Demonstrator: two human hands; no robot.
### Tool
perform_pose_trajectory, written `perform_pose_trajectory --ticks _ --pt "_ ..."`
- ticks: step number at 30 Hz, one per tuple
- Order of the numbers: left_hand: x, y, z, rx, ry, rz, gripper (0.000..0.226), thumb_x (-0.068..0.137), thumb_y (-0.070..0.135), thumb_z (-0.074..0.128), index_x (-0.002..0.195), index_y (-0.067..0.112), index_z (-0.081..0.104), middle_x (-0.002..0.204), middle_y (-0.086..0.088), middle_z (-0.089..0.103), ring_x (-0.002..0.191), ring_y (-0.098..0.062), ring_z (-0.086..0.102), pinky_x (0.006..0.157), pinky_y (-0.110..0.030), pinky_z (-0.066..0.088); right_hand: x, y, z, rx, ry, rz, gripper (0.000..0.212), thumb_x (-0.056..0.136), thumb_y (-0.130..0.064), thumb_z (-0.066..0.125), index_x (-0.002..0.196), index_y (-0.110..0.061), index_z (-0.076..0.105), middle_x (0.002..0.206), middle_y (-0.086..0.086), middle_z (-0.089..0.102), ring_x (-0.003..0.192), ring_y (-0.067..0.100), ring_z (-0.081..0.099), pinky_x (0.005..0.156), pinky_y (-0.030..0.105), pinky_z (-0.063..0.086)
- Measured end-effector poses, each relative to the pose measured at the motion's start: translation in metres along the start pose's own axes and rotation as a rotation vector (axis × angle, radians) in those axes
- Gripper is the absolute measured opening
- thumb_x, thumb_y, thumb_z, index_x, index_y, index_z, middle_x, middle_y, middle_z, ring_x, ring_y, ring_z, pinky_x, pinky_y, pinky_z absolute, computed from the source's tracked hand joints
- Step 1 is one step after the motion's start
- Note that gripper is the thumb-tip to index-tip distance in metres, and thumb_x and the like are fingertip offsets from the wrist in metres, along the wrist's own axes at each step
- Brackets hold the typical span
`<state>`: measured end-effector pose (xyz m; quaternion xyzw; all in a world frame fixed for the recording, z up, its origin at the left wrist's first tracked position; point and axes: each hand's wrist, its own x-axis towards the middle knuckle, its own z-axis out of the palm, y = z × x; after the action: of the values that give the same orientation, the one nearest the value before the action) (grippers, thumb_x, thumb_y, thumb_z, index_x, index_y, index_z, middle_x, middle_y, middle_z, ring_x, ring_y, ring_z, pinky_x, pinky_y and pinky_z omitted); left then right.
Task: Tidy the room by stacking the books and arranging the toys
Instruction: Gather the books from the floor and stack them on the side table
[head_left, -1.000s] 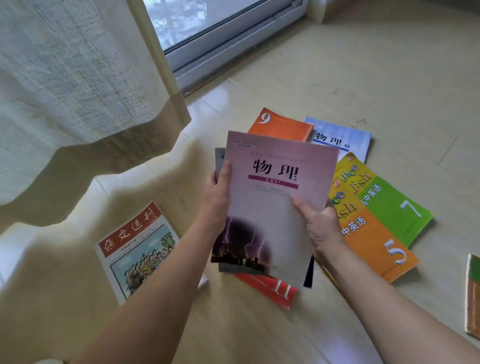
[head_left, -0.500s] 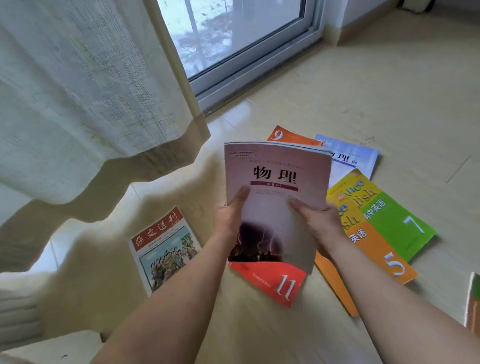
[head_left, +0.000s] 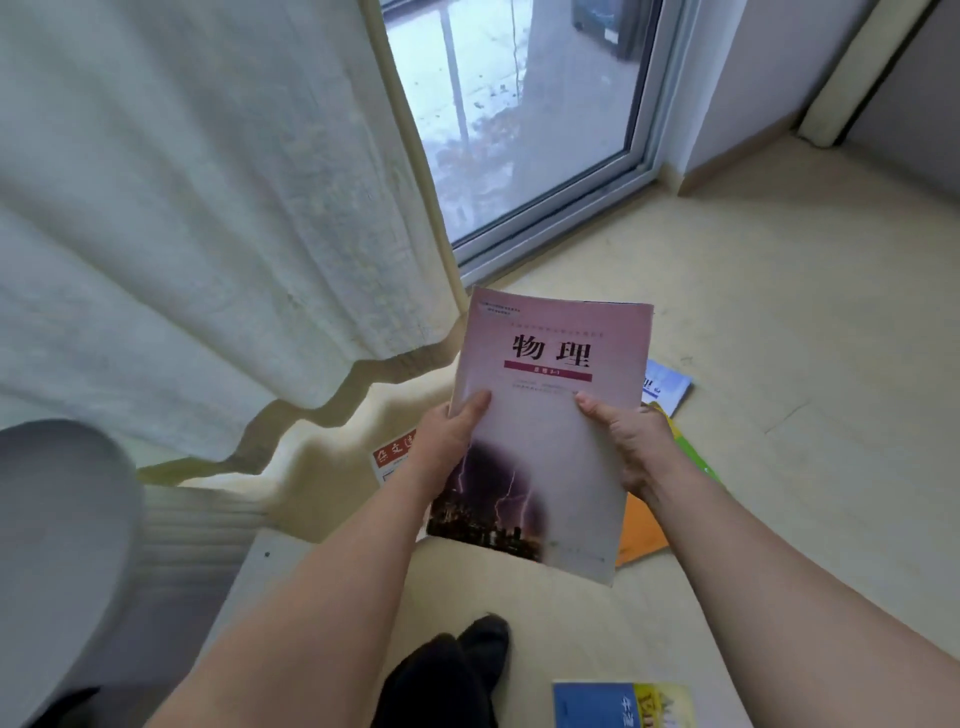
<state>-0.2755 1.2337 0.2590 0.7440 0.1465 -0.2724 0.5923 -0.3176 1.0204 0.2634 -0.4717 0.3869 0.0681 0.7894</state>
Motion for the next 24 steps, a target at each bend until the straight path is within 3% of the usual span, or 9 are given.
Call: perform_pose_trajectory --ticks 3,7,12,15,19,22,24 --pt "-0.093 0.040 -0.026 0.071 0.058 -0.039 0.050 0.086 0.063 0.064 0.106 0.017 0.067 0.106 -0.005 0.072 0.098 -0.025 0.068 0.095 -0.046 0.054 -0.089 -0.050 0.025 -0.030 -0.012 0.031 0.038 0.077 -0.007 0.078 0.113 -0.001 0.068 0.100 0.017 0.073 0.080 0.031 0.071 0.068 0.042 0.058" --pt "-0.219 0.094 -0.055 0.002 0.160 -0.022 0.037 0.093 0.053 0.063 0.096 0.017 0.069 0.095 -0.003 0.072 0.085 -0.017 0.067 0.074 -0.029 0.056 -0.210 -0.098 0.048 -0.107 -0.116 0.114 0.036 0.084 -0.009 0.071 0.119 -0.003 0.065 0.110 0.018 0.071 0.085 0.032 0.069 0.068 0.040 0.056" --pt "-0.365 0.120 -0.097 -0.158 0.291 0.003 0.035 0.088 0.052 0.070 0.095 0.017 0.071 0.098 -0.005 0.074 0.092 -0.023 0.069 0.084 -0.038 0.056 -0.349 -0.117 0.072 -0.244 -0.246 0.177 0.034 0.092 -0.010 0.062 0.126 -0.006 0.059 0.114 0.017 0.068 0.082 0.029 0.067 0.061 0.036 0.054" --pt "-0.428 0.111 -0.118 -0.273 0.380 -0.040 0.042 0.088 0.053 0.070 0.104 0.014 0.072 0.102 -0.006 0.073 0.097 -0.024 0.067 0.082 -0.035 0.054 -0.408 -0.098 0.086 -0.368 -0.277 0.186 0.031 0.094 -0.011 0.059 0.125 -0.010 0.056 0.106 0.014 0.068 0.080 0.029 0.067 0.061 0.037 0.055" --pt "-0.483 0.088 -0.164 -0.426 0.471 -0.061 0.040 0.087 0.051 0.072 0.099 0.013 0.072 0.100 -0.018 0.073 0.090 -0.027 0.066 0.082 -0.037 0.052 -0.457 -0.050 0.110 -0.572 -0.311 0.165 0.035 0.096 -0.022 0.059 0.126 -0.006 0.054 0.109 0.016 0.067 0.089 0.033 0.066 0.070 0.041 0.055" --pt "-0.507 0.068 -0.203 -0.490 0.559 -0.074 0.029 0.093 0.044 0.067 0.099 0.016 0.066 0.083 -0.006 0.065 0.079 -0.021 0.058 0.072 -0.032 0.048 -0.476 -0.011 0.143 -0.717 -0.344 0.122 0.038 0.097 -0.029 0.056 0.128 -0.008 0.051 0.112 0.016 0.066 0.095 0.034 0.066 0.074 0.043 0.057" --pt "-0.517 0.052 -0.235 -0.527 0.611 -0.095 0.035 0.093 0.045 0.067 0.108 0.013 0.067 0.088 -0.005 0.065 0.087 -0.023 0.058 0.084 -0.036 0.049 -0.485 0.012 0.174 -0.809 -0.375 0.085 0.037 0.098 -0.030 0.053 0.129 -0.009 0.049 0.113 0.015 0.065 0.096 0.032 0.066 0.074 0.041 0.057"
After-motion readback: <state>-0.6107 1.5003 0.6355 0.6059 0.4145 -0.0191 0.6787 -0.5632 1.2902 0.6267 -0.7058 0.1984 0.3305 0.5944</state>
